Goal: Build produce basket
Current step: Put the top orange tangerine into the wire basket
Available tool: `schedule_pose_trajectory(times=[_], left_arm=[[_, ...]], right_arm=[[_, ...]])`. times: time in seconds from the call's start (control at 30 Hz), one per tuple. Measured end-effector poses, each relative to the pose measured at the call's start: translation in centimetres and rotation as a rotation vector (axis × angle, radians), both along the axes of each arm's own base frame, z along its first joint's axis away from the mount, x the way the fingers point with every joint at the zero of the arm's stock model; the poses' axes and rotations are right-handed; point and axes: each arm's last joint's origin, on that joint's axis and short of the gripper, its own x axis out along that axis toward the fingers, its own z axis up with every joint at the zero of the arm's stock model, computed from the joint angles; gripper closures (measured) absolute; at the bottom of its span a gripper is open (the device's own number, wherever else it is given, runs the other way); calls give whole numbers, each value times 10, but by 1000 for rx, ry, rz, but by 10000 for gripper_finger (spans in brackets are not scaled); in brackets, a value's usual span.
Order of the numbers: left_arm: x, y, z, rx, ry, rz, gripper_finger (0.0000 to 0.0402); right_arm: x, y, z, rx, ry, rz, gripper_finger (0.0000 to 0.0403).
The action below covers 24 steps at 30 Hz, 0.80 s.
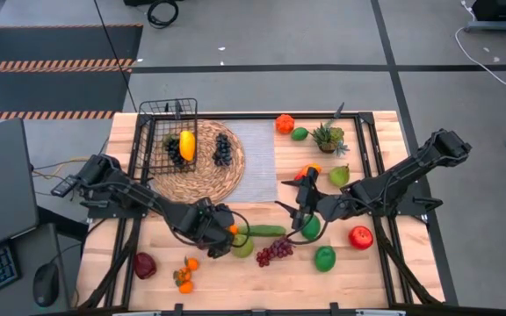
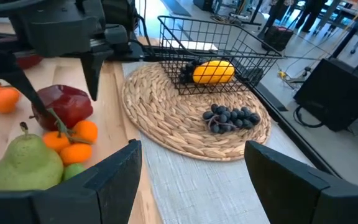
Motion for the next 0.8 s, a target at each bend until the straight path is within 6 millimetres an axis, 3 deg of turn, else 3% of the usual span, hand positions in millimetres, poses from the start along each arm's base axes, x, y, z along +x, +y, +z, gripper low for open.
schedule_pose_trajectory(times=[0.43, 0.8], left_arm=[[10, -7, -25, -53, 79, -27, 88], [14, -6, -45, 45, 128, -27, 104]], right_arm=[[3, -10, -1, -12, 16, -33, 115], [7, -18, -1, 25, 23, 8, 115]])
